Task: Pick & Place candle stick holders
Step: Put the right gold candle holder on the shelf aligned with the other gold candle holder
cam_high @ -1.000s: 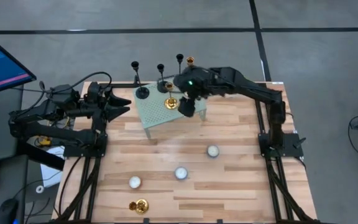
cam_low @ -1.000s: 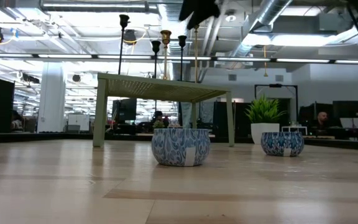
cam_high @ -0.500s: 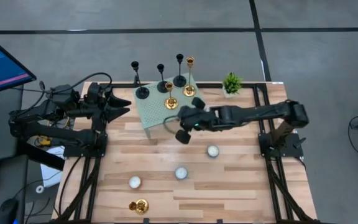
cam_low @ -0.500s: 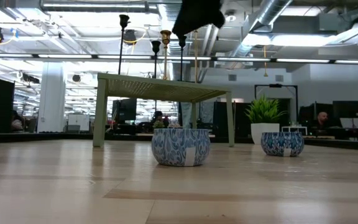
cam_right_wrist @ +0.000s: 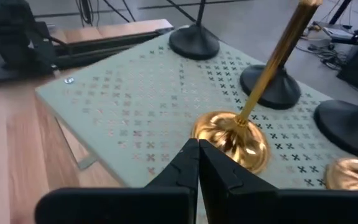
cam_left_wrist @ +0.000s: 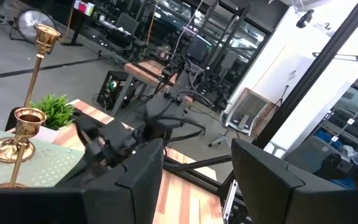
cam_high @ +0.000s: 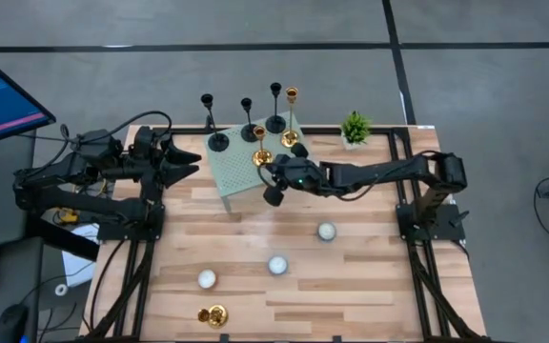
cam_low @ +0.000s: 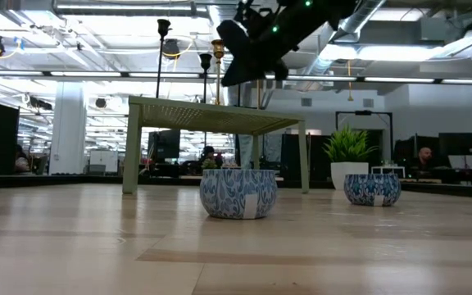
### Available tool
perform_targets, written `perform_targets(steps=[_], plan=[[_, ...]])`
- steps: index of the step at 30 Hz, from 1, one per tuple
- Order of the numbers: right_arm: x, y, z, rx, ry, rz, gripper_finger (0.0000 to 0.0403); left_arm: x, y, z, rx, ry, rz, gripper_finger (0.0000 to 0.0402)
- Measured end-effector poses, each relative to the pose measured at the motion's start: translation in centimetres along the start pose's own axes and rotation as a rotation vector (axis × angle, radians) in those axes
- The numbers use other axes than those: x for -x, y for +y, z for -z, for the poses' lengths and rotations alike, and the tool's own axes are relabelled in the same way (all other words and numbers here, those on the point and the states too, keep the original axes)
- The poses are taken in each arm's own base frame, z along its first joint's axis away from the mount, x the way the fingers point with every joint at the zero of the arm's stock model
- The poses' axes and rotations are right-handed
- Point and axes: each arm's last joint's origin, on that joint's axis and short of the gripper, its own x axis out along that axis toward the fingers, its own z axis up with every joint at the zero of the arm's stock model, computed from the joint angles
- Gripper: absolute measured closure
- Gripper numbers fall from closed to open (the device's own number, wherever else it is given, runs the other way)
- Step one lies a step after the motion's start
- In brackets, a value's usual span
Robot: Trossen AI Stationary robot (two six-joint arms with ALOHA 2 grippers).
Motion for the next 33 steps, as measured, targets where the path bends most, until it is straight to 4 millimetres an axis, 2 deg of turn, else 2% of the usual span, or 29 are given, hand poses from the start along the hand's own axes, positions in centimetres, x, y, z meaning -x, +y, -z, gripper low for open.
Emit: perform_targets(steps=[4, 12, 23, 33], plan=[[-0.9, -0.5, 0.4, -0.002, 0.011, 0.014, 0.0402, 0.0, 0.0, 0.0, 0.000, 0.000, 0.000, 0.0211], [-1.8, -2.2, 0.0, -0.022, -0.008, 0.009, 0.0403, 0.0, 0.0, 0.0, 0.000, 0.000, 0.000, 0.0211], [-2.5, -2.7, 0.2, -0.031, -0.003, -0.024, 0.0403, 0.0, 0.0, 0.0, 0.000, 0.000, 0.000, 0.0211], [-3.1, -4.2, 0.0, -0.039, -0.013, -0.013, 0.0403, 0.0, 0.0, 0.0, 0.000, -0.003, -0.007, 0.0211]])
